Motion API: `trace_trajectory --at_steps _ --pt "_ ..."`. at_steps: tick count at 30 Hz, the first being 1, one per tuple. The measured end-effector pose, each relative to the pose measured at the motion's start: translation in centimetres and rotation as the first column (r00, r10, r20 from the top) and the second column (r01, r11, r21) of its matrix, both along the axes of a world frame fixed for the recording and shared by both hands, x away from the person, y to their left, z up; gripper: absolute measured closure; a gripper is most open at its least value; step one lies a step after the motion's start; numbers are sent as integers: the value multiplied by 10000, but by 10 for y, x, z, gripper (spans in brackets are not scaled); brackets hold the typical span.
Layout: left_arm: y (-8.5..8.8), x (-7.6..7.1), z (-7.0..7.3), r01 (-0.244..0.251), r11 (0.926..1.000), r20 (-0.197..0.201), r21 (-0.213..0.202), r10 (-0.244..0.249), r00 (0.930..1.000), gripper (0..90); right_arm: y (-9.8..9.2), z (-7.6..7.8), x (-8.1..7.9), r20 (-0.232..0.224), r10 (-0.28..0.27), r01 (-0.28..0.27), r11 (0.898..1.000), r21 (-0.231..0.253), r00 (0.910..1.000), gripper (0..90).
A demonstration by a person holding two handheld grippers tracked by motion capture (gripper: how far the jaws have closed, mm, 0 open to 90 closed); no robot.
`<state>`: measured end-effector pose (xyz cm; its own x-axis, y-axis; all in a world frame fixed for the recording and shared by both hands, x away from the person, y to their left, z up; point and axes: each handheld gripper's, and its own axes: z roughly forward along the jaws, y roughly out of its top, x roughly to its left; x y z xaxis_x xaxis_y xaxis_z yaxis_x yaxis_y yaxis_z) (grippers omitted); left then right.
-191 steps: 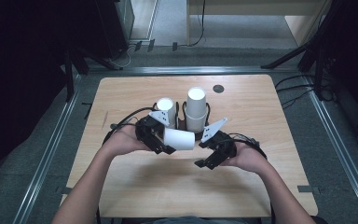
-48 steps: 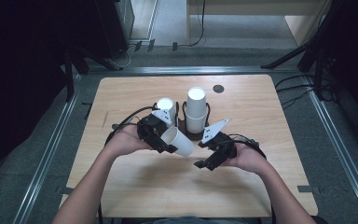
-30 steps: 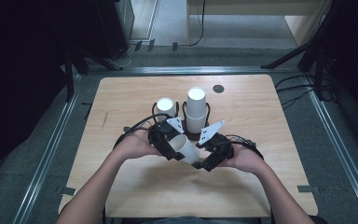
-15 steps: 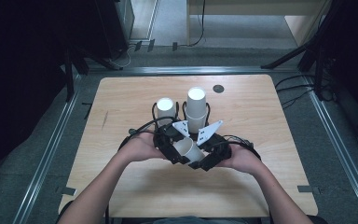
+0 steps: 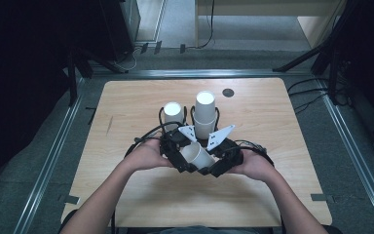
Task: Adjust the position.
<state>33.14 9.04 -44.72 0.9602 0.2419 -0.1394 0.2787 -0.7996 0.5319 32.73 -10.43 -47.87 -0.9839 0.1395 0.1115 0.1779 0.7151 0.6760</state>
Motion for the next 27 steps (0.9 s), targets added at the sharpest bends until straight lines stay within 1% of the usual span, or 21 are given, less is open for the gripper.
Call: trace_trajectory --at_steps 1,4,6,8,10,12,13,15,16,17,19,20,23,25,27 --pt "1 0 0 -48 10000 -28 -61 48 10000 121 -1 1 0 -13 -78 78 10000 2 10000 332" --pt "4 0 1 -245 9992 62 -326 247 9997 111 -4 2 2 -37 -140 141 9998 109 9999 331" --pt "7 -2 0 -351 9975 208 -610 364 9991 105 -6 3 2 -138 -192 194 9996 183 9997 330" --pt "10 -3 -1 -416 9955 256 -849 439 9987 103 -7 3 3 -86 -234 236 9994 235 9997 330" --pt "13 -5 -2 -472 9939 418 -1000 516 9978 96 -9 4 3 -33 -273 274 9992 286 9996 329" --pt "16 -5 -3 -594 9916 383 -1153 641 9972 92 -10 5 3 -41 -313 314 9990 329 9995 329" --pt "17 -6 -4 -733 9898 443 -1219 792 9959 76 -11 6 3 -54 -367 369 9987 364 9993 330" --pt "20 -7 -7 -833 9889 598 -1230 912 9940 72 -13 7 4 16 -428 427 9981 441 9991 329" --pt "21 -8 -7 -921 9861 670 -1380 1020 9925 72 -13 8 3 11 -475 474 9979 446 9989 329" --pt "22 -8 -7 -945 9835 660 -1542 1057 9922 73 -14 8 4 31 -481 479 9977 481 9988 329" --pt "23 -8 -7 -1024 9749 479 -1979 1139 9923 73 -14 8 3 29 -505 503 9977 451 9987 328" --pt "23 -9 -6 -1124 9685 454 -2222 1254 9911 74 -14 8 4 13 -529 528 9976 452 9986 327" --pt "22 -9 -7 -1245 9557 304 -2667 1375 9900 77 -14 8 4 -7 -606 606 9967 536 9982 327" --pt "20 -9 -7 -1267 9537 350 -2728 1415 9893 77 -14 9 4 -54 -625 627 9959 655 9980 326" --pt "18 -10 -8 -1351 9472 382 -2908 1525 9876 77 -14 9 4 -90 -638 642 9953 726 9979 327"
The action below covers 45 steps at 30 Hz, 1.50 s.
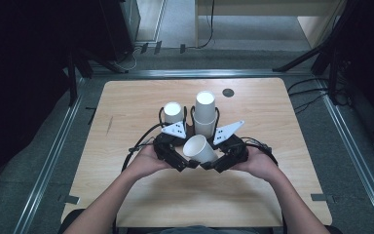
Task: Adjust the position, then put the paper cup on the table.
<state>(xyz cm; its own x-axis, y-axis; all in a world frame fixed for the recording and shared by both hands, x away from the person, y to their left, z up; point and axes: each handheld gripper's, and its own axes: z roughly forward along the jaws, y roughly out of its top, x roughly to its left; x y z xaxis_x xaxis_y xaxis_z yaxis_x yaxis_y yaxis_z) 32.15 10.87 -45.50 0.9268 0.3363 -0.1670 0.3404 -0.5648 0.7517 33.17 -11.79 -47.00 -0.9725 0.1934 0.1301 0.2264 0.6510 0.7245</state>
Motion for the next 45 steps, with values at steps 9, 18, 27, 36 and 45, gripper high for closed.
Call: trace_trajectory --at_steps 9,18,27,36,45 --pt "0 1 2 -352 9946 -335 -981 321 9989 86 2 0 -1 -97 36 -34 9998 210 9999 326" --pt "0 -2 4 -72 9939 37 -1099 77 10000 240 4 0 -2 -217 124 -116 9993 350 9997 331" --pt "7 0 5 -198 9981 119 -582 206 9997 259 2 -7 -2 -417 -75 67 9998 -187 9991 230" --pt "14 2 4 -508 9986 110 176 506 9987 261 -5 -7 -4 -165 -575 566 9971 -513 9982 215" --pt "23 2 4 -485 9966 143 666 477 9988 261 -12 -8 -4 -94 -773 765 9947 -688 9970 206"
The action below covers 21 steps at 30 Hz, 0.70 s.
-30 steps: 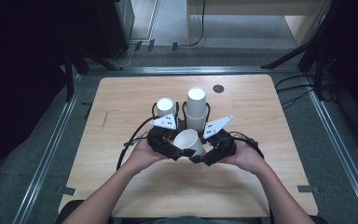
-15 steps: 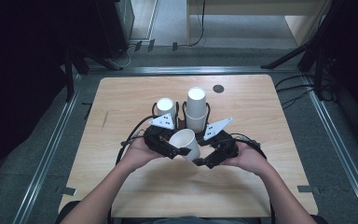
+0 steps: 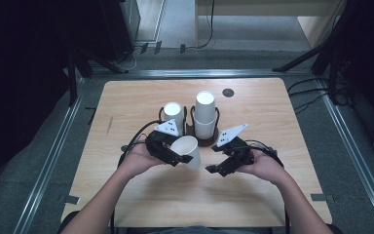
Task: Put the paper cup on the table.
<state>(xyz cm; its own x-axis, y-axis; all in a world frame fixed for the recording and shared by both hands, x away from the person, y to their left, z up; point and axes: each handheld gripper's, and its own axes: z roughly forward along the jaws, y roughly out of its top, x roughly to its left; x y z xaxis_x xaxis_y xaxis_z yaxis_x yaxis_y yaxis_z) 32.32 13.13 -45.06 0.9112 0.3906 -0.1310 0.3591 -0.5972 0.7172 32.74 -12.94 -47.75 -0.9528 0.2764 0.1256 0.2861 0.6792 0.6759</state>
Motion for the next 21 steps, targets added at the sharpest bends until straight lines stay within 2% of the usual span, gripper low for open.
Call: trace_trajectory --at_steps 4,9,15,19,21 --pt "6 -1 -1 7 9997 -43 229 -6 10000 261 -3 0 0 38 -42 43 10000 -80 10000 206" --pt "14 -4 -2 -54 9996 -69 264 55 10000 261 -7 -1 0 146 -288 291 9994 -168 9995 206" --pt "21 -6 -3 -176 9991 -174 382 182 9997 261 -11 2 3 142 -242 242 9997 15 9996 206" --pt "26 -7 -4 -364 9984 -63 434 367 9993 260 -14 2 3 179 -10 10 10000 1 9998 206" --pt "30 -6 -4 -456 9978 -47 475 459 9989 260 -16 1 6 143 -95 96 10000 -6 9999 206"
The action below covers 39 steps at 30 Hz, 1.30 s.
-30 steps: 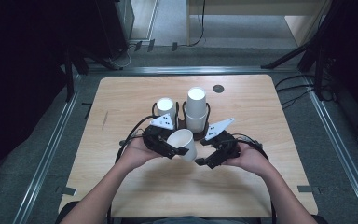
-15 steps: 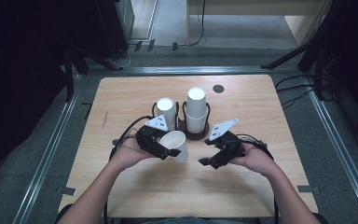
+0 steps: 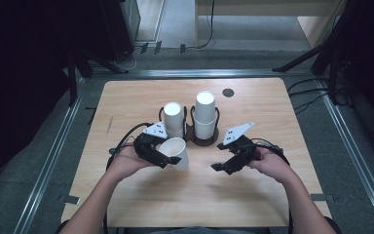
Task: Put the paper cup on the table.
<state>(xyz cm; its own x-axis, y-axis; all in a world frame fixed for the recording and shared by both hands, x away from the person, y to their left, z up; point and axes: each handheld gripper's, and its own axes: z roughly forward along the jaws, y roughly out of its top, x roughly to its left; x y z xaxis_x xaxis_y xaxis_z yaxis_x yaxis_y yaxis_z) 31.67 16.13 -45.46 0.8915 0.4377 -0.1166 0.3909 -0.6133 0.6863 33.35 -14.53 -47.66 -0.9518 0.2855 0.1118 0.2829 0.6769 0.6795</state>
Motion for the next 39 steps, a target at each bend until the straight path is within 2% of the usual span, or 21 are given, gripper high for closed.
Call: trace_trajectory --at_steps 8,14,21,29,33,39 --pt "15 1 1 -483 9988 29 56 483 9988 260 -8 -1 9 -135 -252 253 9997 72 9996 206" --pt "32 3 0 -955 9954 13 15 955 9954 260 -10 -1 12 26 -242 242 9997 99 9997 207" --pt "52 9 0 -1509 9885 -28 -67 1509 9885 260 -12 -4 13 42 -297 297 9995 -86 9996 207" --pt "70 15 -1 -1898 9818 46 20 1897 9818 259 -8 -6 13 95 -170 173 9995 -246 9998 207" --pt "80 20 -3 -2145 9766 76 163 2144 9767 260 -5 -6 13 110 -131 135 9994 -316 9999 207" --pt "95 26 -1 -2562 9666 58 101 2561 9666 258 -3 -8 13 97 -91 95 9991 -413 9999 207"
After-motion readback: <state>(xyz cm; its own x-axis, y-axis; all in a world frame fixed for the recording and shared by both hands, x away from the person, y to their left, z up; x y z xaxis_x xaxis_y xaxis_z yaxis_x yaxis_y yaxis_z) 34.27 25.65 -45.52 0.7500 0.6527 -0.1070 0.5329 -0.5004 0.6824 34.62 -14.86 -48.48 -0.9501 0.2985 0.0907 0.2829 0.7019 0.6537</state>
